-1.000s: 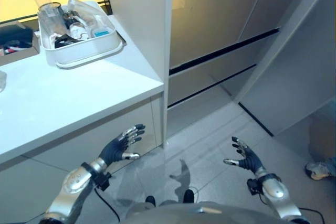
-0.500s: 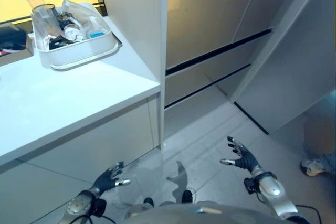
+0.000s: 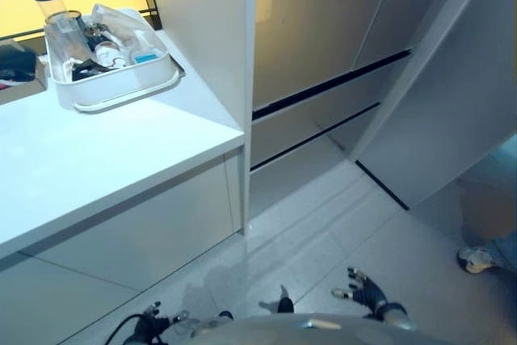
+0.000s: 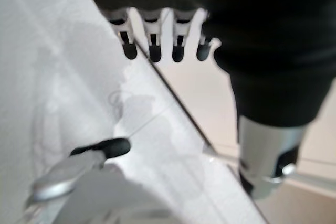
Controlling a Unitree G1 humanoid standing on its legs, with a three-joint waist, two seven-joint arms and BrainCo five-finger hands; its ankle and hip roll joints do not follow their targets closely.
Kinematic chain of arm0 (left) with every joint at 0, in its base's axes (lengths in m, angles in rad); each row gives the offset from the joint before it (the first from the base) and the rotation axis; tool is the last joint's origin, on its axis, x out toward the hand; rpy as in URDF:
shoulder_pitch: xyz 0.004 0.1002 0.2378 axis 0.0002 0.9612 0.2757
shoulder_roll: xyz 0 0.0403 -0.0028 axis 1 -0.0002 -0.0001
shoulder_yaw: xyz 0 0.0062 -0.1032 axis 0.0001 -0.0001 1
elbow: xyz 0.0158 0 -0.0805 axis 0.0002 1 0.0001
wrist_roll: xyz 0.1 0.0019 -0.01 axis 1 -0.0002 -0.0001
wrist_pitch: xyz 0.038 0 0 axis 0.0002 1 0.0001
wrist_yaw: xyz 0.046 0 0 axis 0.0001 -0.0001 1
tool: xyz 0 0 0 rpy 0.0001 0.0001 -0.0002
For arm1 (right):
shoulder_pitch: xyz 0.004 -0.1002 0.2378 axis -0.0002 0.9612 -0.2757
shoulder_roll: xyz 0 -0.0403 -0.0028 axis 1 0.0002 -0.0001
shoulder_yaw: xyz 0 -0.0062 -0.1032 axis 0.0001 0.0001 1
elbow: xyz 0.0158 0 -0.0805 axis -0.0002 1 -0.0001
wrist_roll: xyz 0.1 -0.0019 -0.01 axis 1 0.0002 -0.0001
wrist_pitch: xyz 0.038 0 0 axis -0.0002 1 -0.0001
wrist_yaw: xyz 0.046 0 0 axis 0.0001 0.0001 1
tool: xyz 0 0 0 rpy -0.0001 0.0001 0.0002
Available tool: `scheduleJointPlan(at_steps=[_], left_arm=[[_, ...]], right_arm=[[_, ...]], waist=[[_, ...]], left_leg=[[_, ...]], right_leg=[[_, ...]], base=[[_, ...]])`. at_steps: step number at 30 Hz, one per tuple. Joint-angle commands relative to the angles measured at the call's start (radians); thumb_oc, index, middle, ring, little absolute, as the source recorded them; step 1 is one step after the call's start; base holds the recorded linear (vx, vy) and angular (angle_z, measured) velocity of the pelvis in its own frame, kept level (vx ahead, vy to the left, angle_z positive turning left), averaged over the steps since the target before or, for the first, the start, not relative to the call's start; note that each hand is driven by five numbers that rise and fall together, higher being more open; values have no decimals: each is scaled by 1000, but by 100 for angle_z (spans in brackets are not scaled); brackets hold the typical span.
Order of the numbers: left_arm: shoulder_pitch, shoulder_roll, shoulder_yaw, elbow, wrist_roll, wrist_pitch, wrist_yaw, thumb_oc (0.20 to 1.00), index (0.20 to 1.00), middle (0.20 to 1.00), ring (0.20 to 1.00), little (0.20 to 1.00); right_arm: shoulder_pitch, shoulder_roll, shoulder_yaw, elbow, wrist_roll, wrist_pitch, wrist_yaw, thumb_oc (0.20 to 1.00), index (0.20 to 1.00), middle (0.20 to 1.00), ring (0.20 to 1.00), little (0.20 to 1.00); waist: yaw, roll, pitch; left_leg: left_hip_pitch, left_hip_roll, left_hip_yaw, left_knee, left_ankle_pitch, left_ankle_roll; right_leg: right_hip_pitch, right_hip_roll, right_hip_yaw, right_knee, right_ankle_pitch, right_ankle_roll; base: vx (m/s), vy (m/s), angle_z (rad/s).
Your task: Take the drinks into the refrigerator
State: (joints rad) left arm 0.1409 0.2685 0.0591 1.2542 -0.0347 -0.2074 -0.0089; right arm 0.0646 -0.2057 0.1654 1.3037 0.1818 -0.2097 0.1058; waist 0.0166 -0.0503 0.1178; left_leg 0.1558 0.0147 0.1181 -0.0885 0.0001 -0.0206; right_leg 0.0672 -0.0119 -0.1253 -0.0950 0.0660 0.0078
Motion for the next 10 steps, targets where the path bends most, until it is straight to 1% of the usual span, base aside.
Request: scheduleJointPlan(at_steps=[1, 3, 6, 10], left_arm=[[-56, -6, -11, 47, -45, 6, -29, 1000, 1000, 1000, 1000, 1000], [-58, -10, -18, 50, -51, 12, -37, 1000, 1000, 1000, 1000, 1000], [-62, -11, -30, 54, -46, 16, -40, 1000, 1000, 1000, 1000, 1000], [-64, -7, -33, 52, -50, 16, -38, 1000, 1000, 1000, 1000, 1000]], right_arm=[[-58, -15, -8, 24, 37, 31, 17, 1000, 1000, 1000, 1000, 1000], [-62, -7, -28, 37, 58, 41, 14, 1000, 1000, 1000, 1000, 1000], [-63, 9, -67, 50, 137, 52, 20, 1000, 1000, 1000, 1000, 1000], [-71, 12, -55, 44, 127, 56, 17, 1000, 1000, 1000, 1000, 1000]], waist=[[15, -10, -8], [13, -9, -13], [7, -7, -15], [4, -10, -16]], left_leg=[[-28, -12, -66, 1, -40, 2], [-28, -12, -68, 1, -40, 1], [-30, -11, -71, 1, -40, -1], [-31, -11, -65, 1, -40, -3]], right_leg=[[-3, -79, -50, 41, 29, 108], [1, -79, -55, 40, 26, 107], [1, -78, -60, 43, 22, 105], [-2, -79, -57, 42, 23, 104]], base=[[23, 6, 5], [21, 5, 6], [23, -3, 13], [5, 0, 2]])
